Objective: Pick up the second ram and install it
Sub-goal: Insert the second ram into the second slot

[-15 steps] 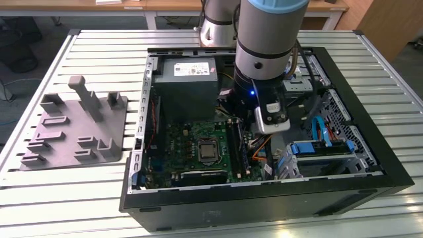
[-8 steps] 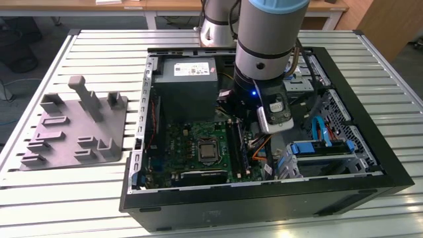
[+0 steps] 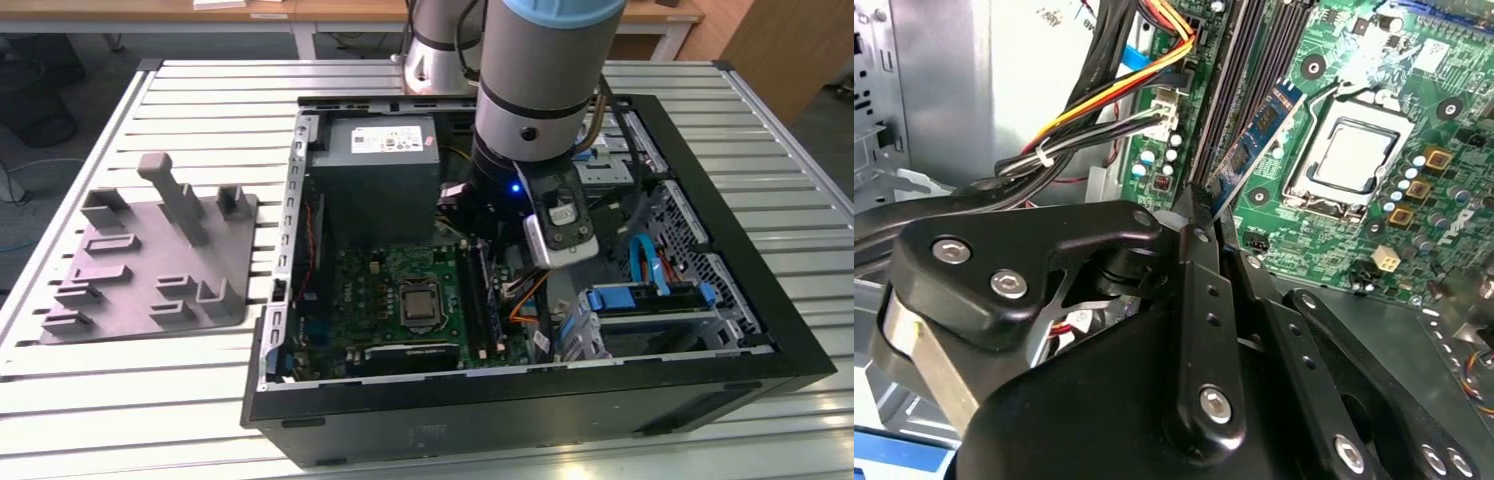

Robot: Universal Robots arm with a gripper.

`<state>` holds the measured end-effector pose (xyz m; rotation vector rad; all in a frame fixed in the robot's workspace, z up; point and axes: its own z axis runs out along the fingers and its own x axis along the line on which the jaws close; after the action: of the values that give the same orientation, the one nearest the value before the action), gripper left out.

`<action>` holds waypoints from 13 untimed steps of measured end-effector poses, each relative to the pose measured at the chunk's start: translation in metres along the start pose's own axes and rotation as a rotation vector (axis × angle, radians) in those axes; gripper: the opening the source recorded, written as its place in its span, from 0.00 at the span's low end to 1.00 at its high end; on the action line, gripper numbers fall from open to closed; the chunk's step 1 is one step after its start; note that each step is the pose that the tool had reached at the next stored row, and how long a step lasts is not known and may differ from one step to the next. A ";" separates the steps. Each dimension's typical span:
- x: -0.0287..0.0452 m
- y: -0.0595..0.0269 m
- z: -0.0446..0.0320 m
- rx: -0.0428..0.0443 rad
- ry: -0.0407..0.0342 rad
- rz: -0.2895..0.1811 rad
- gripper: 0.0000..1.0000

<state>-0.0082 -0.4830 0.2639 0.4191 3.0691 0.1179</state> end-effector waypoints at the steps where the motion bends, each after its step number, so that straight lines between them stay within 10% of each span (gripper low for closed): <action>1: 0.0000 0.0000 0.0000 -0.0001 0.0002 -0.002 0.14; 13: 0.0001 0.0000 0.0002 -0.0024 0.0061 -0.075 0.14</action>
<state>-0.0083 -0.4830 0.2637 0.3044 3.0855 0.1204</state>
